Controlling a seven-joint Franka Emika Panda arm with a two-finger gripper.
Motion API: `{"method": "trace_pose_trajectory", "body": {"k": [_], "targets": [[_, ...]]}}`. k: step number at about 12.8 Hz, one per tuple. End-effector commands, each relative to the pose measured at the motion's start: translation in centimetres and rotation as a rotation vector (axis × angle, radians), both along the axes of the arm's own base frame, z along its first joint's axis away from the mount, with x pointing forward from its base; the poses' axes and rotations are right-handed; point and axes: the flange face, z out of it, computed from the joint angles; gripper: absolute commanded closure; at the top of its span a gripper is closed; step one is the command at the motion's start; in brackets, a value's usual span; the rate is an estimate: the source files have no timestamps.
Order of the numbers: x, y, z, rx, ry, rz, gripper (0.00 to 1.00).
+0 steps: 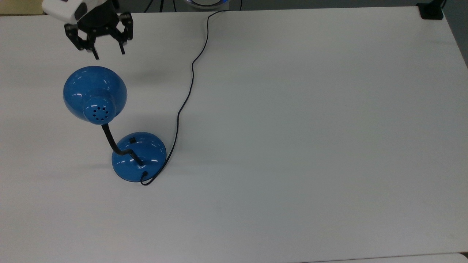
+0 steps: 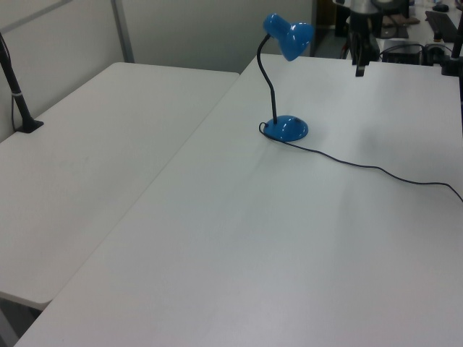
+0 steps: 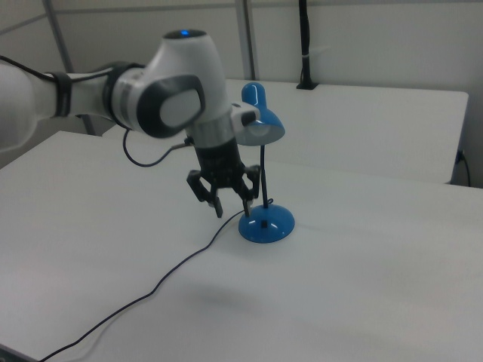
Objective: Turn on the lamp
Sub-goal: 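Move the gripper down past the lamp shade toward the switch on the blue base, then press the switch on the lamp base with the gripper fingertips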
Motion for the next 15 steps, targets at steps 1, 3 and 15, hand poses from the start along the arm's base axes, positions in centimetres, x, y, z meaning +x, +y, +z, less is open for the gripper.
{"method": "trace_pose_trajectory", "body": {"k": [1, 3, 15], "targets": [[1.5, -1.7, -2.8, 0.145, -0.137, -0.107, 0.93], [3.1, -2.0, -5.1, 0.180, -0.197, -0.156, 1.00], [9.5, 1.2, -15.0, 0.167, -0.415, -0.253, 1.00]]}}
